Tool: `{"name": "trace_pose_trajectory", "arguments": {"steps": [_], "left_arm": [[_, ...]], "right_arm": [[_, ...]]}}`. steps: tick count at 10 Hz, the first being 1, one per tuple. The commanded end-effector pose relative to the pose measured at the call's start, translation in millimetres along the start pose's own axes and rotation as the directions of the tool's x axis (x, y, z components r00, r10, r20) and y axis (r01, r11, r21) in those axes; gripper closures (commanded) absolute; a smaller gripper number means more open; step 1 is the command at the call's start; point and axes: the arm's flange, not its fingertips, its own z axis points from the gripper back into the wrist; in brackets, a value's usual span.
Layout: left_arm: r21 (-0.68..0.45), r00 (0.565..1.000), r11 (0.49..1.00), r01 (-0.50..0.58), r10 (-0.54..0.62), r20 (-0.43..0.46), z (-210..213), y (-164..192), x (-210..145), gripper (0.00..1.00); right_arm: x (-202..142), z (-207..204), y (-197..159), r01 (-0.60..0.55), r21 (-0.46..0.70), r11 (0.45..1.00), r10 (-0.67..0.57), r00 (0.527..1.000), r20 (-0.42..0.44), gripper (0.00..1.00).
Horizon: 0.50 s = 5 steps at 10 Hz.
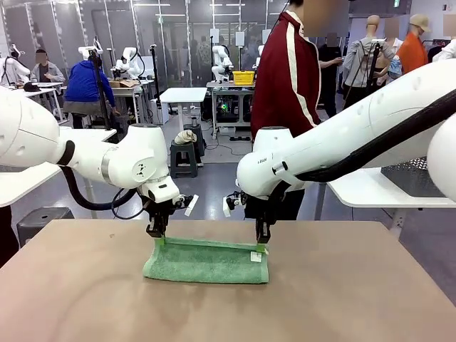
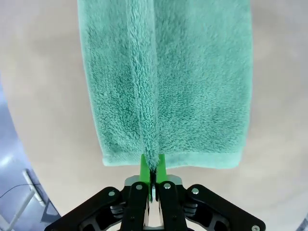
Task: Fold the towels and place them in the basket.
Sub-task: When a person lays out a Towel with hook on the table, fold it in half twice.
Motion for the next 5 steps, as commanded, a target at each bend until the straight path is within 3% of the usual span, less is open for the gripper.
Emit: {"name": "trace_pose_trajectory", "arguments": {"steps": [1,3,5], "left_arm": [[0.007,1.0,1.0,0.008,-0.008,0.002,-8,13,-6,0.95],[0.114,0.999,0.993,0.0,0.004,-0.041,-12,13,-6,0.75],[0.152,0.999,0.988,-0.007,0.014,-0.048,-4,5,-10,0.56]], "right_arm": [[-3,-4,-12,-0.03,-0.024,0.999,0.03,0.999,-0.02,0.96],[-3,-2,-10,-0.041,-0.074,0.996,0.038,0.999,-0.03,0.76],[-4,5,-5,-0.051,-0.091,0.995,0.048,0.998,-0.03,0.56]]}}
